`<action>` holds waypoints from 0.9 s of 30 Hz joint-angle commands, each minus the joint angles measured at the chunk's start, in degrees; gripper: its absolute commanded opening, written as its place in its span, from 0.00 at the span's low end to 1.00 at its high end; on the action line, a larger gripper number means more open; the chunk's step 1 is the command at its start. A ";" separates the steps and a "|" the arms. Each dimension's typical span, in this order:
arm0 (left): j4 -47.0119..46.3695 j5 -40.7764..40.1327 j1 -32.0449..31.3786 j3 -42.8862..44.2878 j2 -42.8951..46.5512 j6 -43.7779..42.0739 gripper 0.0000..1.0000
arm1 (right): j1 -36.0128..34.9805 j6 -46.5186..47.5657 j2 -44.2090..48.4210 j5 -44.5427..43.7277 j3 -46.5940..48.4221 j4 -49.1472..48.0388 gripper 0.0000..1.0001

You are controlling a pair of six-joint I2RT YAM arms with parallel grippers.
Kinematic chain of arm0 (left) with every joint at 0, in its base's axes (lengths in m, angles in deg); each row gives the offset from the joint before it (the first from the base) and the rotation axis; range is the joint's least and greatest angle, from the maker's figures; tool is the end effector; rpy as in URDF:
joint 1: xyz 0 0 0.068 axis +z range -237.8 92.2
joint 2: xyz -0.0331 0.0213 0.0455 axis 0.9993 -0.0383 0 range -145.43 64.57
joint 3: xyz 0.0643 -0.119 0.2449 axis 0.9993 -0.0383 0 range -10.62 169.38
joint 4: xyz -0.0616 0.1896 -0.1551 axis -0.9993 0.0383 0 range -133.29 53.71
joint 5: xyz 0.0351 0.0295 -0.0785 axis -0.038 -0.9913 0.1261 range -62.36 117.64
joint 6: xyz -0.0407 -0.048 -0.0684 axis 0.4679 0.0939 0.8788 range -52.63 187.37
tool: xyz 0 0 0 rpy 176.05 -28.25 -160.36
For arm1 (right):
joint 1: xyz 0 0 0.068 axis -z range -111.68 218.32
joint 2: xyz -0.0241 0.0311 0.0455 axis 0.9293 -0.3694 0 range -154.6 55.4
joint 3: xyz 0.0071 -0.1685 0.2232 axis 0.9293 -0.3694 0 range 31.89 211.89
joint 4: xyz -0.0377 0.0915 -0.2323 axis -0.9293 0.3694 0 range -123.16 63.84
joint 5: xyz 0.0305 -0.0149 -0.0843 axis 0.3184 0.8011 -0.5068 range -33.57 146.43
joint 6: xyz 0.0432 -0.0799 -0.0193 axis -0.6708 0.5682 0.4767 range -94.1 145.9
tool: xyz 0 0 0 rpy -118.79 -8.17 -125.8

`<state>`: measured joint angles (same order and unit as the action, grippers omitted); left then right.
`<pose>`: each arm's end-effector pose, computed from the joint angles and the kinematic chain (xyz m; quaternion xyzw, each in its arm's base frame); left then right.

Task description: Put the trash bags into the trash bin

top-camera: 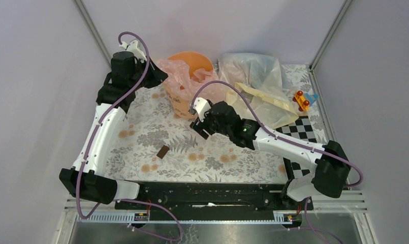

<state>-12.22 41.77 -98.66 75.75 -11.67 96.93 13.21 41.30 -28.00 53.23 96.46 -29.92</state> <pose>0.3120 -0.0807 0.4219 -0.0641 0.8181 -0.2893 0.4929 0.2194 0.3065 0.3046 -0.4658 0.6860 0.1679 0.5331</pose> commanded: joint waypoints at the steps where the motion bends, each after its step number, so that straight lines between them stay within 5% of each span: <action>1: -0.48 0.65 0.76 0.76 0.45 -1.43 0.00 | 0.11 3.67 -1.60 -6.50 0.79 -12.37 0.75; 10: 0.01 1.92 2.85 0.34 0.22 -2.37 0.00 | 0.09 3.99 -11.70 -14.85 3.28 -19.05 0.73; 12: 0.13 1.89 3.47 0.24 0.27 -2.70 0.00 | 0.09 3.39 -12.54 -16.73 4.03 -19.88 0.61; 15: 0.32 1.15 4.24 -0.18 -0.04 -3.28 0.00 | 0.10 -0.25 -10.52 -17.47 4.84 -19.22 0.16; 17: 0.87 -0.01 4.50 -0.26 -0.48 -3.97 0.00 | 0.09 -2.89 -7.05 -16.70 4.17 -19.26 0.00; 24: 1.16 -2.31 4.62 -1.74 -1.75 -5.34 0.00 | 1.00 -9.58 2.15 -7.98 8.04 -11.51 0.00; 27: 1.28 -2.62 4.68 -2.67 -2.06 -5.93 0.00 | 7.23 -17.94 3.21 7.69 11.60 -8.62 0.00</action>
<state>-9.86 40.79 -94.35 73.98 -13.40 92.78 14.28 33.73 -27.69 45.65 102.34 -41.13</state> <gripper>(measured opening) 0.002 0.011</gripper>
